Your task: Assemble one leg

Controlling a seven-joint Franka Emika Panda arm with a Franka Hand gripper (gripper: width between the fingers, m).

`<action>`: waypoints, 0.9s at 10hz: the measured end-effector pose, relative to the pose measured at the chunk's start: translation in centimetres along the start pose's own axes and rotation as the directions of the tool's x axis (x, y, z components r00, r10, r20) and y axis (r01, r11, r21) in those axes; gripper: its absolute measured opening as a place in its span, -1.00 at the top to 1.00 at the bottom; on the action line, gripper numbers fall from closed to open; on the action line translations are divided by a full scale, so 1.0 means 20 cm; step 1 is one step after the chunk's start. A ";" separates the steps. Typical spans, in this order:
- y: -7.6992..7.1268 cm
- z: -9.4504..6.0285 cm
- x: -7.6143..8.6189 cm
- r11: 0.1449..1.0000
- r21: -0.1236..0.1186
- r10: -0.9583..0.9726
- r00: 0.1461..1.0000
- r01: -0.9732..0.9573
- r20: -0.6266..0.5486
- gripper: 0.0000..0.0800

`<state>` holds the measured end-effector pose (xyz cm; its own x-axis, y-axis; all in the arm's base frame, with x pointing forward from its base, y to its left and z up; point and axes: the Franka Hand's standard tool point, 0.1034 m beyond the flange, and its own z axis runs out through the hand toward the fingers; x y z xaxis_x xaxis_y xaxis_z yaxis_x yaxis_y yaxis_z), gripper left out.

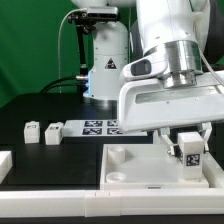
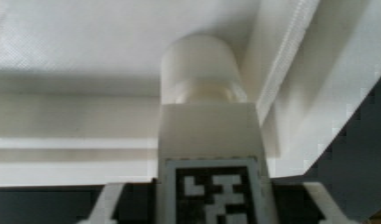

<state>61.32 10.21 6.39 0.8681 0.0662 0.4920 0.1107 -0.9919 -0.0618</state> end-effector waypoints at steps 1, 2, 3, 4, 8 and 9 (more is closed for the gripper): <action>0.00 0.00 0.00 1.000 0.000 0.000 1.000 0.000 0.000 0.28; 0.00 0.00 0.00 1.000 0.000 0.000 1.000 0.000 0.000 -0.25; 0.00 0.00 0.00 1.000 0.000 0.000 1.000 0.000 0.000 -0.25; 0.00 0.00 0.00 1.000 0.000 0.000 1.000 0.000 0.000 -0.56; 0.00 0.00 0.00 1.000 0.000 0.000 1.000 0.000 0.000 -0.62; 0.00 0.00 0.00 1.000 0.000 0.000 1.000 0.000 0.000 -0.62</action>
Offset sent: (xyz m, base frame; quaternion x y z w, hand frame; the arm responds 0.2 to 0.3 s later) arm 0.0000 0.0000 0.0000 0.0000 0.0000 0.0000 1.0000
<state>61.31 10.20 6.38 0.8682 0.0662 0.4918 0.1106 -0.9919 -0.0618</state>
